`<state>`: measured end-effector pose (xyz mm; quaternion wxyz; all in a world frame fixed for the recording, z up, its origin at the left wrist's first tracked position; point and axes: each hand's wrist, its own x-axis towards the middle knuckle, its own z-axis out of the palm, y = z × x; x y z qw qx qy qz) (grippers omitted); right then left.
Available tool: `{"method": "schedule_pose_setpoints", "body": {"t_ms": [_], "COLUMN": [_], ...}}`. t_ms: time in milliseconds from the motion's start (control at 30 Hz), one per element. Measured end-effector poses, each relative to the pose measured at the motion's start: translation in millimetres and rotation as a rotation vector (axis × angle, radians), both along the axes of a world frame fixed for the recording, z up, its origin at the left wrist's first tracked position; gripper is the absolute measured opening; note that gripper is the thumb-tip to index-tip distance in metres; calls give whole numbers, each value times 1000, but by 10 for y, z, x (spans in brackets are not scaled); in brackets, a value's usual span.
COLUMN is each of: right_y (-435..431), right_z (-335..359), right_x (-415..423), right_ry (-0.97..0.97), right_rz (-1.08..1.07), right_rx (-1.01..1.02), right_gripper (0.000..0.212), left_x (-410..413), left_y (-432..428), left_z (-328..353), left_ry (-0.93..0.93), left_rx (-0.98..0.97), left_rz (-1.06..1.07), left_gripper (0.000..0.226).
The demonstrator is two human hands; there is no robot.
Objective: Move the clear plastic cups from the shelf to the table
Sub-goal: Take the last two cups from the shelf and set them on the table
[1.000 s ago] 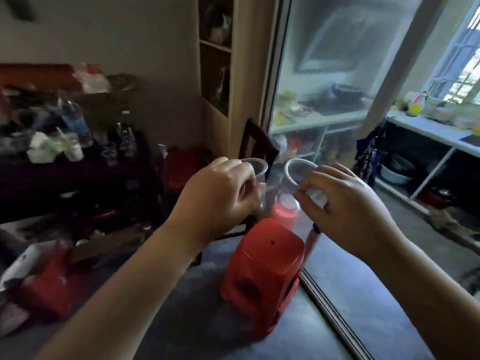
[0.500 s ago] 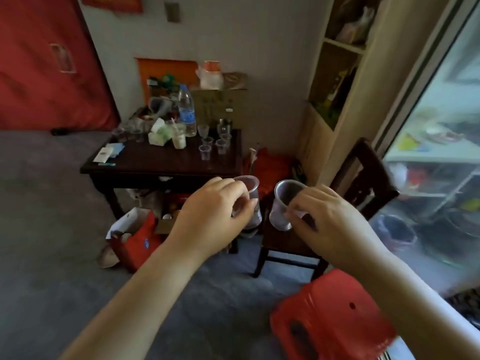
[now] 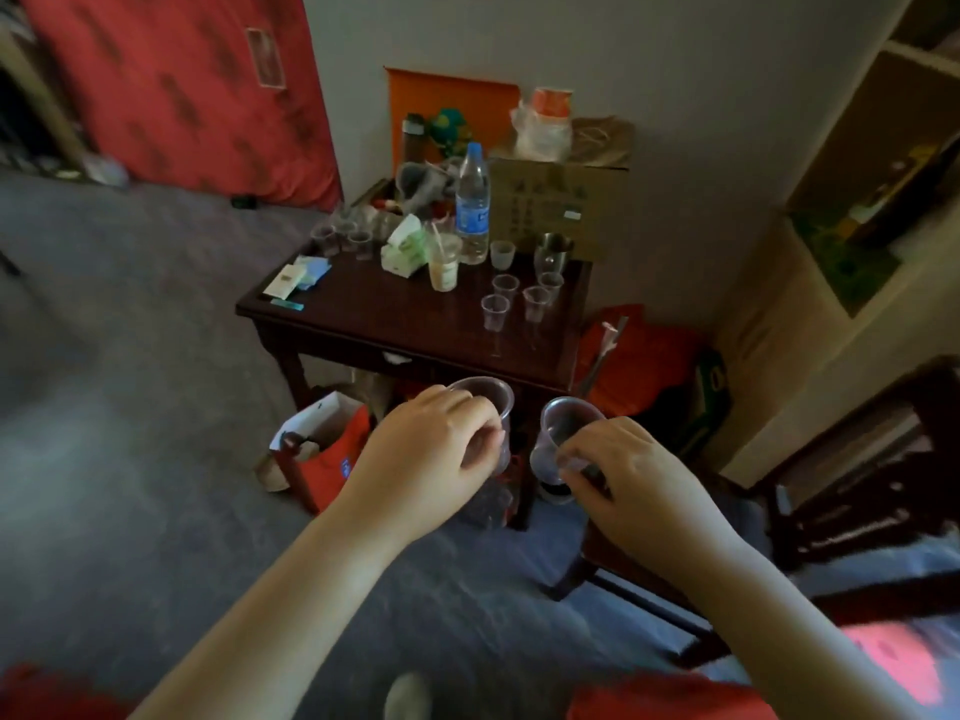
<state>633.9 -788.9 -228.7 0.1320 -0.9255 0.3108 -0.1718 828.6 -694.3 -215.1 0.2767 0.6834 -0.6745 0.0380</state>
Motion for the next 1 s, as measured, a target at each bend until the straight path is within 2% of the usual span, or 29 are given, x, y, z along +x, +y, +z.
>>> {"method": "schedule_pose_setpoints", "body": {"t_ms": [267,400,600,767,1000], "right_y": [-1036,-1410,-1965,-2557,-3380], "right_z": [-266,-421,-771,-1045,-1351], "right_x": [1195,1571,1715,1828,2001], "right_ry": [-8,-35,20,52,69], "right_rz": [-58,-134,-258,-283,-309], "right_rx": [83,111,175,197,237], "right_gripper": [17,15,18,21,24], "left_x": [1257,1635,1906,2155,2393], "left_y": [-1033,-1605,-2341,-2906,-3663], "left_z": [-294,-485,-729,-955,-1114], "left_ry": [8,37,31,-2,-60], "left_rx": [78,115,178,242,319], "left_rz": [9,-44,-120,-128,-103], "left_gripper": [21,10,8,16,15]}}
